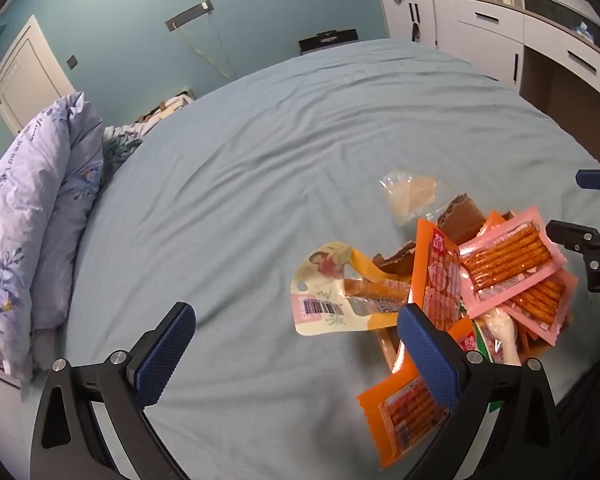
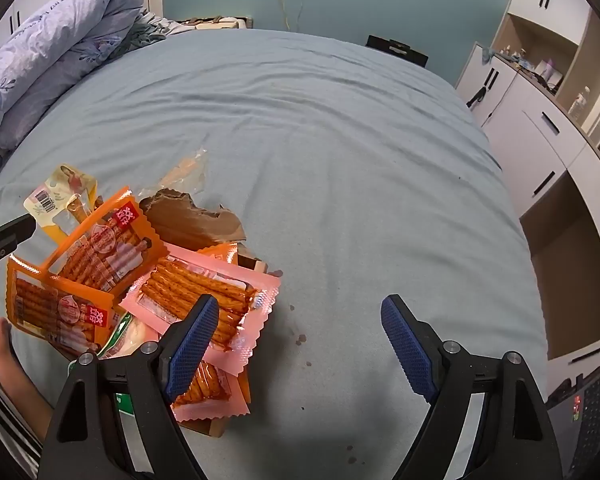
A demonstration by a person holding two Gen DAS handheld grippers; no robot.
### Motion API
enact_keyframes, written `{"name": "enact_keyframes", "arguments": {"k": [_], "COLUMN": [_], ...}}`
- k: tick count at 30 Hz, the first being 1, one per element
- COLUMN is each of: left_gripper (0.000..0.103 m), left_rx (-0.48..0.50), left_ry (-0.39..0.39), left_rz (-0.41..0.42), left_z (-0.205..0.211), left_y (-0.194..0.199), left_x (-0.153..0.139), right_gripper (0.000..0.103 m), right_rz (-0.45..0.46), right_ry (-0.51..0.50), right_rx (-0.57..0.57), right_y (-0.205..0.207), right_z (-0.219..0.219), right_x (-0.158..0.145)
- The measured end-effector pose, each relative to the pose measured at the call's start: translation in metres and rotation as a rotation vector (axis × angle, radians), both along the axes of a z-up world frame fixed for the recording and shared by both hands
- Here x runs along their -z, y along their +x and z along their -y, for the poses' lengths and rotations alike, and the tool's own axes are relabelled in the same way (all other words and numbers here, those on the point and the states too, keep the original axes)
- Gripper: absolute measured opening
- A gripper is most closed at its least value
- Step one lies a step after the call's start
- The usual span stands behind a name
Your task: Organize snacks
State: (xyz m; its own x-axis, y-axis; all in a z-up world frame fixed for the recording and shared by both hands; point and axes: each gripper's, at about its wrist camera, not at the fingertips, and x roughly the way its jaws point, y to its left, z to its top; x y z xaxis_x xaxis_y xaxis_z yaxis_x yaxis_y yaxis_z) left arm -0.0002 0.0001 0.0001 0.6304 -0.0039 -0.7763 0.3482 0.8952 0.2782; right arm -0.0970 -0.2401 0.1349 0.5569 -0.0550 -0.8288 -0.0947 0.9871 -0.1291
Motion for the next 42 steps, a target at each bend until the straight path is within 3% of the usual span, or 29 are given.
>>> {"name": "enact_keyframes", "arguments": {"k": [25, 30, 36, 39, 42], "left_gripper": [0.103, 0.103, 0.103, 0.103, 0.103], "left_rx": [0.0, -0.007, -0.028, -0.084, -0.158], "left_ry": [-0.014, -0.055, -0.042, -0.078, -0.108], "left_rz": [-0.001, 0.006, 0.076, 0.05, -0.028], "left_z": [-0.003, -0.011, -0.036, -0.053, -0.069], "left_y": [-0.003, 0.007, 0.04, 0.063, 0.091], "left_x": [-0.002, -0.014, -0.027, -0.02, 0.001], "right_gripper": [0.083, 0.083, 0.083, 0.083, 0.083], "right_rz": [0.012, 0.013, 0.004, 0.005, -0.029], "right_ry": [0.009, 0.054, 0.069, 0.085, 0.077], "right_rx": [0.006, 0.065, 0.117, 0.176, 0.302], "right_y": [-0.001, 0.004, 0.015, 0.026, 0.042], "right_z": [-0.002, 0.015, 0.026, 0.04, 0.062], "right_x": [0.0, -0.003, 0.001, 0.005, 0.02]}}
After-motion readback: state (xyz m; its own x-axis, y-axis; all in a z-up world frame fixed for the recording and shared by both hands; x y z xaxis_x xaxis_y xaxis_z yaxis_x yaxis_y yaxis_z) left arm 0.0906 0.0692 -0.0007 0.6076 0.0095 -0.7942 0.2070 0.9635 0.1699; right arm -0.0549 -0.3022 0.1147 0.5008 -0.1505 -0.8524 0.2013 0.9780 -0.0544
